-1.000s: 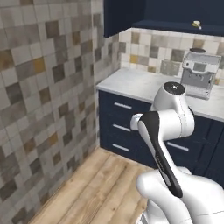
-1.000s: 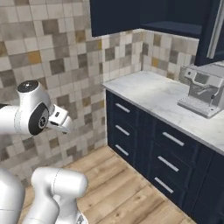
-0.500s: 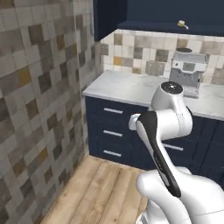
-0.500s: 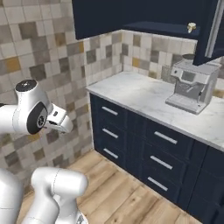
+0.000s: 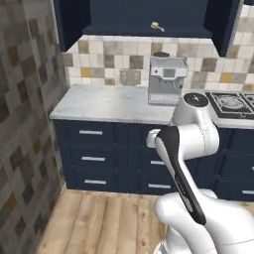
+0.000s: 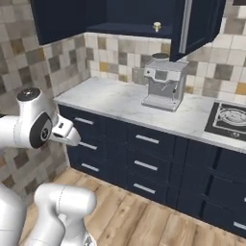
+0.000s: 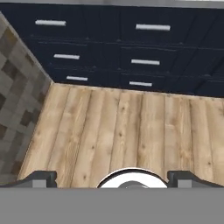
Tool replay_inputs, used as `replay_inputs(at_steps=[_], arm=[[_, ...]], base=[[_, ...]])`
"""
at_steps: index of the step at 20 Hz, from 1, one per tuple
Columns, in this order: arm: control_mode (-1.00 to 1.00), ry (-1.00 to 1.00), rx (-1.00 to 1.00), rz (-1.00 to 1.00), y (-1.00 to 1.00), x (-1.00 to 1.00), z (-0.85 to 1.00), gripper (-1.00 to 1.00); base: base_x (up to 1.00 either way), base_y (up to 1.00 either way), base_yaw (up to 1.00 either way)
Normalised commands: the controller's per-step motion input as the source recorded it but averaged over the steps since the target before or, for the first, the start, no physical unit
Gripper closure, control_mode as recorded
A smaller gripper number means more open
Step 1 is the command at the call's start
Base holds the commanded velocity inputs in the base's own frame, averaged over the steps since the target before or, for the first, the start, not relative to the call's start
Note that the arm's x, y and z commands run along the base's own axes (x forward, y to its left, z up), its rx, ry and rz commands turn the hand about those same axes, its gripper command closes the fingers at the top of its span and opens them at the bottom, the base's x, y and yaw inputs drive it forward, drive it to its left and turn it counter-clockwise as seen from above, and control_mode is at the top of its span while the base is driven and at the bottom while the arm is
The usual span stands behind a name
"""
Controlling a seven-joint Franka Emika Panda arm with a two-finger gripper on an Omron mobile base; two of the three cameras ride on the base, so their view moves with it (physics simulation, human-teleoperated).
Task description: Locate and retrieve the dish brush and dish brush from the cabinet. Place them next to the sink.
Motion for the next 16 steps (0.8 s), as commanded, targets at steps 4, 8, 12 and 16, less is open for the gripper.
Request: replay_inputs(at_steps=[4, 8, 12, 16], arm=[[1.00, 0.00, 0.00, 0.00, 0.00, 0.00, 0.00, -1.00], [1.00, 0.00, 0.00, 0.00, 0.00, 0.00, 0.00, -1.00], [1.00, 0.00, 0.00, 0.00, 0.00, 0.00, 0.00, -1.00], [1.00, 0.00, 0.00, 0.00, 0.00, 0.00, 0.00, -1.00]], base=[[0.49, 0.38, -0.32], [0.72, 0.48, -0.22], [0.73, 0.42, -0.19], [0.74, 0.13, -0.17]])
